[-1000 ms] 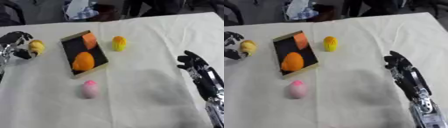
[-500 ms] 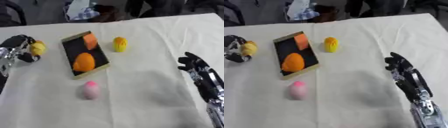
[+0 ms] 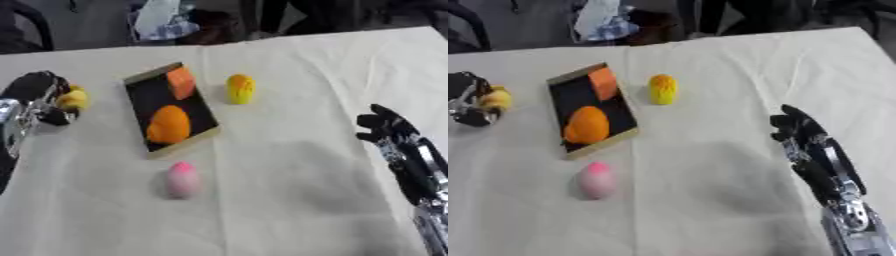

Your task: Pick up objects on the table and place them in the box.

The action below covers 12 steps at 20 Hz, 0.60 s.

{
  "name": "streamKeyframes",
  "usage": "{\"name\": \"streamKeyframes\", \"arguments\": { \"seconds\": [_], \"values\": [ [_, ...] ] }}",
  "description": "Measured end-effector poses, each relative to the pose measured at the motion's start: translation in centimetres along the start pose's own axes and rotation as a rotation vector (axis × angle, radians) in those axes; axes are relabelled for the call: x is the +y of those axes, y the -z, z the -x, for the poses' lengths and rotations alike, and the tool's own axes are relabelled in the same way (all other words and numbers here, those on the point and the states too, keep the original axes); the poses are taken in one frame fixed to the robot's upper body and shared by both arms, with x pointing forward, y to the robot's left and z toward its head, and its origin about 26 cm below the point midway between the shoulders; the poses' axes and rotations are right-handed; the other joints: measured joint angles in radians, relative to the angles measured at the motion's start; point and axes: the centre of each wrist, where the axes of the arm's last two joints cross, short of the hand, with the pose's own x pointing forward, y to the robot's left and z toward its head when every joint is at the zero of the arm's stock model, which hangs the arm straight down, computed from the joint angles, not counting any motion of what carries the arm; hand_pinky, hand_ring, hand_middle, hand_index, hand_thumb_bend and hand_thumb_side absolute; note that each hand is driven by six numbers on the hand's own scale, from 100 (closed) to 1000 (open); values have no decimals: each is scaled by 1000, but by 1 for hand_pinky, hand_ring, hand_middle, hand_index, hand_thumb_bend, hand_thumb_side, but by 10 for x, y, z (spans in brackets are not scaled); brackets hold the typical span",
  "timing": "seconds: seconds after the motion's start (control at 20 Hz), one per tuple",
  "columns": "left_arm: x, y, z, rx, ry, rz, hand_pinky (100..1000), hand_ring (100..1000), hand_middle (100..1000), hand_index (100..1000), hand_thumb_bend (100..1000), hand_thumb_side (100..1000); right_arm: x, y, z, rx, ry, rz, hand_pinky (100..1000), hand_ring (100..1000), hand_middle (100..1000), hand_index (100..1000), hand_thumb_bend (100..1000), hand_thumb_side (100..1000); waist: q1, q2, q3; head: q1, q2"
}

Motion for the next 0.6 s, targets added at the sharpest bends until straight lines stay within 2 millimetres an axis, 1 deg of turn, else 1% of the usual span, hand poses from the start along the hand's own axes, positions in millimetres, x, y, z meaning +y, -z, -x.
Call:
{"name": "streamKeyframes", "arguments": {
  "seconds": [0.25, 0.6],
  "values": [
    [8, 0, -2, -19, 2, -31, 550, 468, 489, 629, 273, 154, 0, 0, 0, 0, 0, 0, 811, 867, 771, 916, 100, 565, 0, 0, 1, 0, -1],
    [9, 0, -4, -26, 1, -36, 550, 468, 489, 629, 273, 154, 0, 0, 0, 0, 0, 0, 811, 867, 771, 916, 100, 565, 0, 0, 1, -2, -2]
  ]
}}
